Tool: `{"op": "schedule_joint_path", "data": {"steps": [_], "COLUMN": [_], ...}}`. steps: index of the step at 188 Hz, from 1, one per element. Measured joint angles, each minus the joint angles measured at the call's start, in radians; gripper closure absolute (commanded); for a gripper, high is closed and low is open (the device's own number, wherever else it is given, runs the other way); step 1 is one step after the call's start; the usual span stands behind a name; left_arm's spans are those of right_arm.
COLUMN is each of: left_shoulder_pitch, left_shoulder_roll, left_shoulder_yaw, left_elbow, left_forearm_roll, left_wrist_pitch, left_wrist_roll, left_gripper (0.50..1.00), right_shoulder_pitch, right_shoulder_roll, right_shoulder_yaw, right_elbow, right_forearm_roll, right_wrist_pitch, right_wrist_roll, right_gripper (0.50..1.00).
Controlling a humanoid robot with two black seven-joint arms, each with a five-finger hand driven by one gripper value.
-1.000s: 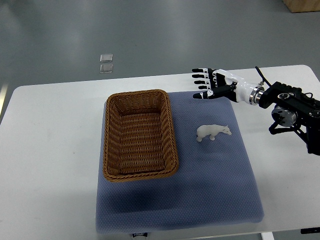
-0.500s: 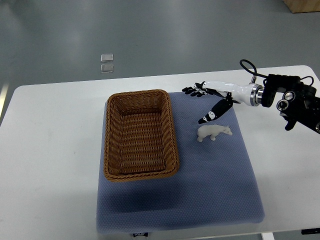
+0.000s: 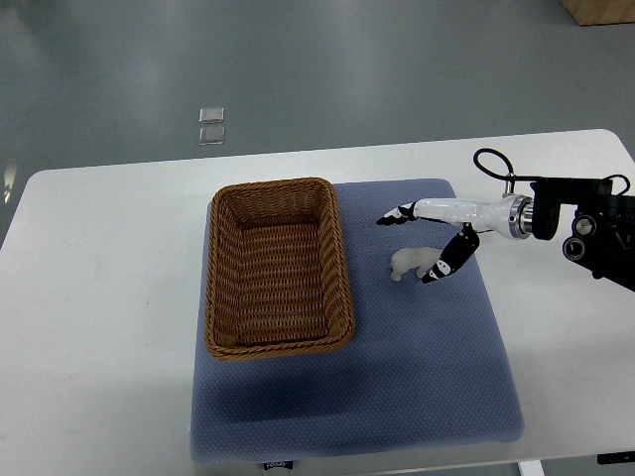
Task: Place white bear in brown basket with right hand
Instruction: 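Close the right hand fingers around the white bear, then lift the bear and carry it over the wicker basket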
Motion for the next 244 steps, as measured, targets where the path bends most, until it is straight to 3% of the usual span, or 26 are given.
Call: {"op": "schedule_joint_path", "data": {"steps": [88, 105, 123, 149, 192, 244], "left_shoulder_pitch": [0.000, 0.000, 0.000, 0.000, 0.000, 0.000], "left_shoulder_roll": [0.000, 0.000, 0.000, 0.000, 0.000, 0.000], "left_shoulder_yaw": [0.000, 0.000, 0.000, 0.000, 0.000, 0.000], "left_elbow": [0.000, 0.000, 0.000, 0.000, 0.000, 0.000], "left_forearm_roll": [0.000, 0.000, 0.000, 0.000, 0.000, 0.000], "left_wrist_pitch": [0.000, 0.000, 0.000, 0.000, 0.000, 0.000], "left_wrist_roll": [0.000, 0.000, 0.000, 0.000, 0.000, 0.000], "left_gripper": [0.500, 0.500, 0.500, 0.500, 0.500, 0.500], "right_shoulder_pitch": [-0.024, -0.027, -0.027, -0.026, -0.027, -0.014], "right_shoulder_roll": [0.030, 0.031, 0.032, 0.032, 0.032, 0.031], "right_shoulder_yaw": [-0.031, -0.034, -0.035, -0.035, -0.037, -0.037], "right_elbow": [-0.026, -0.031, -0.032, -0.032, -0.032, -0.032], "right_forearm_roll": [-0.076, -0.077, -0.077, -0.077, -0.078, -0.080], "right_wrist_pitch": [-0.109, -0.113, -0.114, -0.112, -0.103, -0.102], "right_wrist_roll": [-0.009, -0.009, -0.009, -0.009, -0.008, -0.003], "right_gripper": [0.599, 0.677, 0.715, 0.844, 1.000, 1.000]}}
